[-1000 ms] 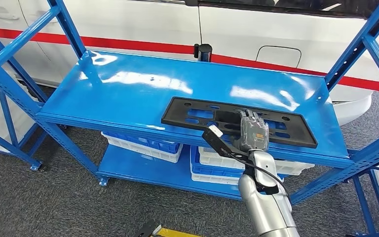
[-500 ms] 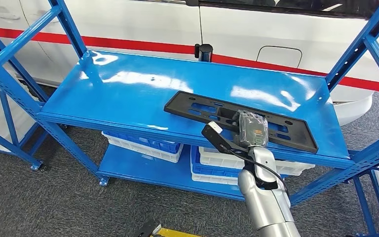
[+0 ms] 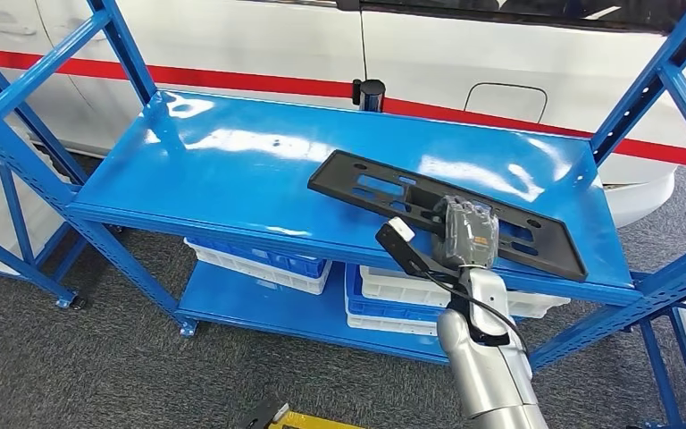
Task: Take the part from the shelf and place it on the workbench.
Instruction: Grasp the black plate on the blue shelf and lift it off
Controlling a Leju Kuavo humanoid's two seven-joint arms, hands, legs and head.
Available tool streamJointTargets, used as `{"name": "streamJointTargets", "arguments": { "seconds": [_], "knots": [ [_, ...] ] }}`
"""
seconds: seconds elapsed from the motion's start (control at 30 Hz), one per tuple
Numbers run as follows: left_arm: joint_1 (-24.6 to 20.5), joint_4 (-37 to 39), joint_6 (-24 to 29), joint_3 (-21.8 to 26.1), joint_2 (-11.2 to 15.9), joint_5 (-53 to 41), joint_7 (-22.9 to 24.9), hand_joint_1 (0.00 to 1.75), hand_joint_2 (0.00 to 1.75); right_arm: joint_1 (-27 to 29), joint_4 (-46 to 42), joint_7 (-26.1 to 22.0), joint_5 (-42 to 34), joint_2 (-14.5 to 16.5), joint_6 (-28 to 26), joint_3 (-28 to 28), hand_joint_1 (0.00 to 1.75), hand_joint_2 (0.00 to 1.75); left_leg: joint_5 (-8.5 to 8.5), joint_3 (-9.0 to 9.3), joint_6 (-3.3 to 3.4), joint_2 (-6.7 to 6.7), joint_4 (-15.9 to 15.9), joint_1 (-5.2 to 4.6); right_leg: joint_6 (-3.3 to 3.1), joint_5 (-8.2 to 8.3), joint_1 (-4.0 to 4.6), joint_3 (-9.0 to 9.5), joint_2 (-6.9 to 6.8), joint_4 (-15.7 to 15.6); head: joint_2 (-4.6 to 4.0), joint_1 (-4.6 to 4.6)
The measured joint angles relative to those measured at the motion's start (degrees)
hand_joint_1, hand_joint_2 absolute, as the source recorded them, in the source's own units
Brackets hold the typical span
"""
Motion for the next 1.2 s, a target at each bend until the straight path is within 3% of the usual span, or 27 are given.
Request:
{"name": "streamJointTargets", "arguments": {
  "seconds": [0.17, 0.53, 0.7, 0.83, 0.93, 1.07, 1.2],
  "knots": [
    [-0.2, 0.0, 0.6, 0.0, 0.0, -0.7, -0.1, 0.00, 1.75, 2.3, -7.4, -1.6, 0.0, -0.8, -6.0, -0.6, 1.75, 1.75, -0.01, -0.01, 0.00, 0.02, 0.0, 0.00, 0.00, 0.00, 0.00, -0.04, 0.02, 0.0, 0.01, 0.00],
    [-0.3, 0.0, 2.2, 0.6, 0.1, -1.2, 0.3, 0.00, 1.75, 4.8, -18.8, -2.8, 0.1, -2.5, -9.8, -0.9, 1.75, 1.75, 0.00, -0.01, 0.00, 0.02, 0.0, 0.00, 0.00, 0.00, 0.00, -0.04, 0.02, 0.0, 0.00, 0.01],
    [0.0, 0.0, 3.4, 1.3, 0.3, -0.7, 0.0, 0.00, 1.75, 6.6, -23.2, -4.7, -4.5, -3.4, -12.2, -0.9, 1.75, 1.75, -0.01, -0.02, 0.00, 0.01, 0.0, 0.00, 0.00, 0.00, 0.00, -0.03, 0.01, 0.0, 0.00, -0.01],
    [0.3, 0.0, 3.9, 1.8, 0.3, -0.2, -1.6, 0.00, 1.75, 9.5, -27.8, -8.3, -13.1, -4.5, -12.5, -0.9, 1.75, 1.75, -0.01, -0.03, 0.00, 0.00, 0.0, 0.00, 0.00, -0.01, 0.00, -0.04, 0.01, 0.0, 0.00, 0.01],
    [0.5, 0.0, 4.5, 2.4, 0.3, 0.0, -2.3, 0.00, 1.75, 12.2, -30.7, -13.1, -24.0, -5.2, -11.5, -0.9, 1.75, 1.75, -0.02, -0.04, 0.00, 0.00, 0.0, -0.01, 0.00, -0.01, 0.00, -0.04, 0.01, 0.0, 0.00, 0.00],
    [0.9, 0.0, 4.7, 2.9, 0.3, 0.5, -3.0, 0.00, 1.75, 15.8, -34.0, -21.1, -44.3, -5.6, -5.1, -1.1, 1.75, 1.75, -0.02, -0.04, 0.00, 0.01, 0.0, 0.00, 0.00, -0.01, 0.01, -0.05, 0.01, 0.0, 0.01, -0.01],
    [1.2, 0.0, 4.7, 3.3, 0.3, 0.6, -3.4, 0.00, 1.75, 18.5, -36.2, -25.1, -56.0, -5.6, 1.5, -2.1, 1.75, 1.75, -0.02, -0.03, 0.00, 0.00, 0.0, 0.00, -0.01, -0.01, 0.01, -0.05, 0.00, 0.0, 0.01, 0.00]
  ]
}}
